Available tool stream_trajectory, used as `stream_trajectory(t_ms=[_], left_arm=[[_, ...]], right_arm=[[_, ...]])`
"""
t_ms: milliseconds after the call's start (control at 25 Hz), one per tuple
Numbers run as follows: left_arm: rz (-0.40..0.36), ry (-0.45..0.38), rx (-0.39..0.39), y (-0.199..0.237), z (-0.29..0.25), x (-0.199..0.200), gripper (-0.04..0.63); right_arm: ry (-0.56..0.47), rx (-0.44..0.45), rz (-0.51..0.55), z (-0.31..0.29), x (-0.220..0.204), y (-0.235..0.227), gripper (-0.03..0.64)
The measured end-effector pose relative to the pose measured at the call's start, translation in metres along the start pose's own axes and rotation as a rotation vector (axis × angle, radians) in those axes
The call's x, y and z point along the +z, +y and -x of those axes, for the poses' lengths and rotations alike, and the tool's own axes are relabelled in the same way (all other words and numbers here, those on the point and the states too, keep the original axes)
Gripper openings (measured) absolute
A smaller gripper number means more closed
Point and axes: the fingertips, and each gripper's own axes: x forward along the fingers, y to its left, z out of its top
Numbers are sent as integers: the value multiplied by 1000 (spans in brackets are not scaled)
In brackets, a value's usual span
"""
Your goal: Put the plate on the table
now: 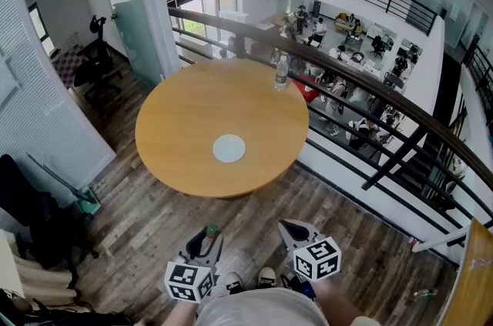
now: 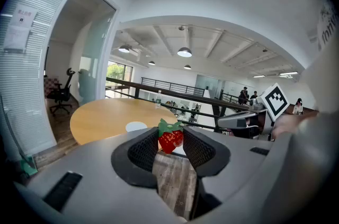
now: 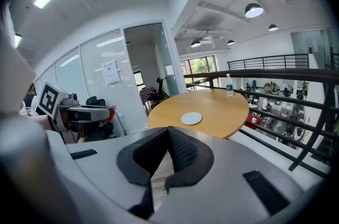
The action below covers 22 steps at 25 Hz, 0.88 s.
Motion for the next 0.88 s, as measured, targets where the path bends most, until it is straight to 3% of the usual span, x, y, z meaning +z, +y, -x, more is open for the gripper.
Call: stream_trajectory(t_ms=[400,640,880], left_arm=[[9,11,-7,3,5,2,160],[16,12,-5,23,14,-1,160],[5,0,-34,48,31,0,160]], right_arm=[[-14,4,-9,-5,7,10,20],[-40,-14,77,-17,15,30,20],[-44,-30,52,-37,21,59,20]])
